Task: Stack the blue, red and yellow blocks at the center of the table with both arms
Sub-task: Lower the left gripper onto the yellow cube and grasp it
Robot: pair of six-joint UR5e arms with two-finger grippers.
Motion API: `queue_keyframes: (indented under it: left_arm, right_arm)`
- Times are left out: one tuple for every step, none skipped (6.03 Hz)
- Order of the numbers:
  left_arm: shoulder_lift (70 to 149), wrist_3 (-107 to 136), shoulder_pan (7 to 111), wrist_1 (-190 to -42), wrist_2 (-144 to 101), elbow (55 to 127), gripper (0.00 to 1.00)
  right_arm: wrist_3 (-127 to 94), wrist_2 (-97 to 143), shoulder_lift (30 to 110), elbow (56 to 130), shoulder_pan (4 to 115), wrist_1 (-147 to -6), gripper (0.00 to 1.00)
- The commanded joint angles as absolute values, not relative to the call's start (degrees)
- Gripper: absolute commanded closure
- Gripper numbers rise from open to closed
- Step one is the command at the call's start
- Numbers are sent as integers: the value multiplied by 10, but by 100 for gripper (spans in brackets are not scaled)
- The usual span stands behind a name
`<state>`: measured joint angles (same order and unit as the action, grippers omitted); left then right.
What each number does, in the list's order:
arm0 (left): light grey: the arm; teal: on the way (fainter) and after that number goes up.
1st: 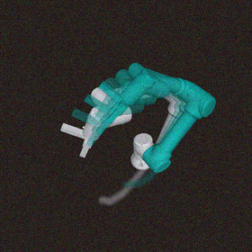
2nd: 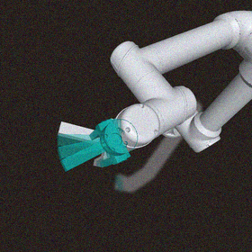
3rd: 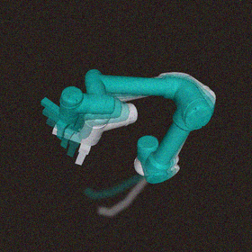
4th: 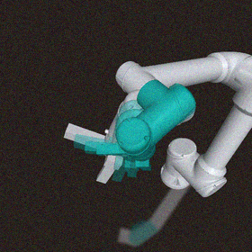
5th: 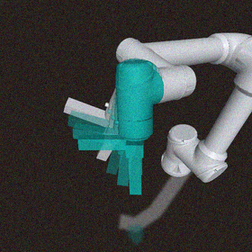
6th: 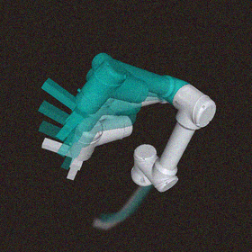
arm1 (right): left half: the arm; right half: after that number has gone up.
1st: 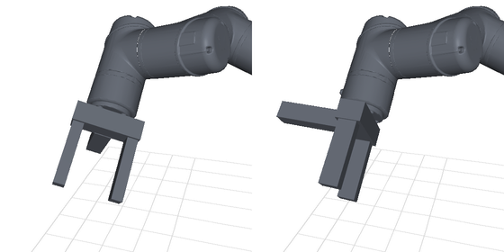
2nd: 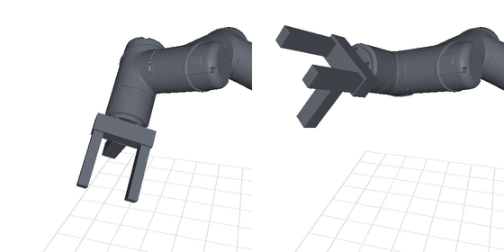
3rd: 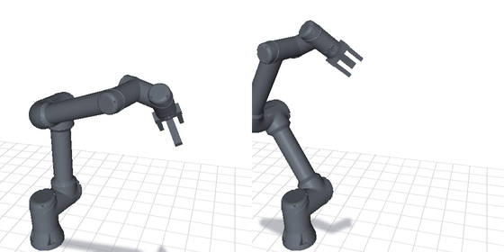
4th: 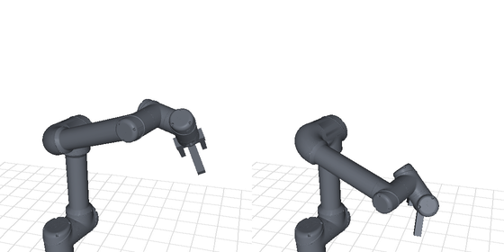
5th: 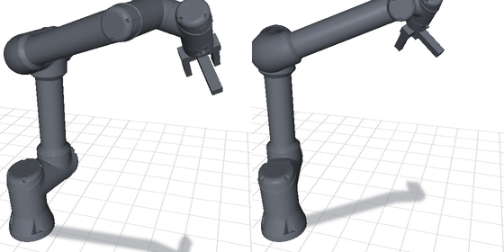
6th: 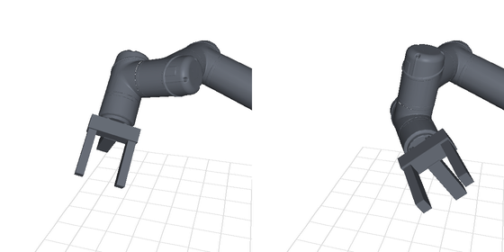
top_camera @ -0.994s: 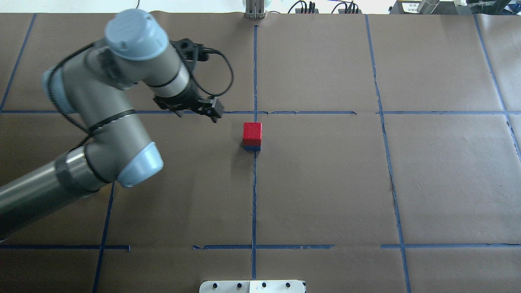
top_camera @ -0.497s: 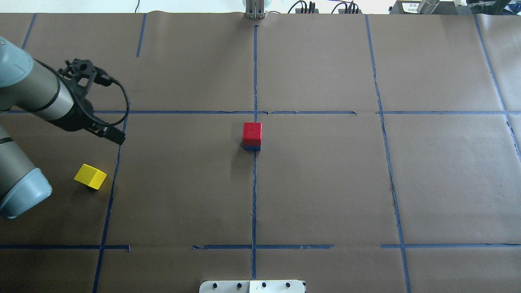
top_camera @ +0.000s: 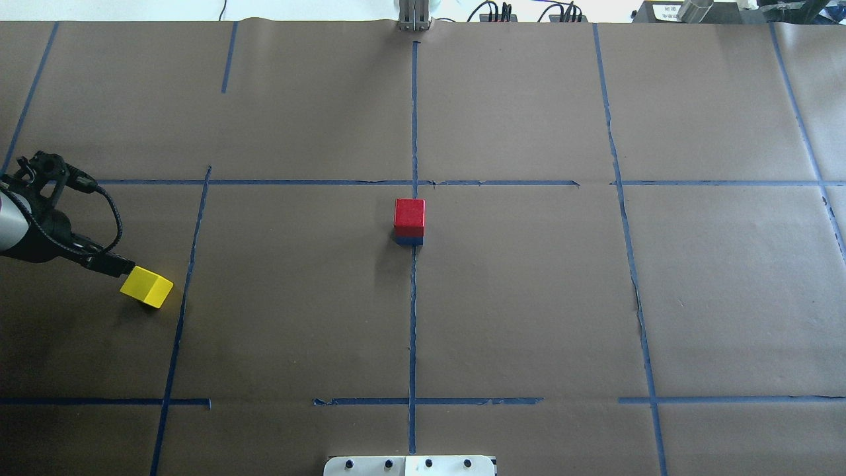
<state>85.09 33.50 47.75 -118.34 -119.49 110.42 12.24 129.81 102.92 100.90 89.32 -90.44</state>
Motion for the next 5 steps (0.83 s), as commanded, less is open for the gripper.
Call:
queue_keyframes:
  left_arm:
    - [855,398,464,-1194,-1191,1097,0]
    - [861,419,441,-1194,-1167,1096,0]
    - [871,427,420,-1194,-1147,1086,0]
    - [884,425,419,-1194,-1146,1062,0]
    - [890,425,413,-1194,-1146,1054,0]
  right_arm:
    - [123,1298,1029,1009,894,-904,0]
    - [123,1298,1029,1009,893,-904,0]
    - [123,1298,1029,1009,894,-904,0]
    - [123,1298,1029,1008,894,-905,0]
    - [123,1298,1029,1007,893,-905,0]
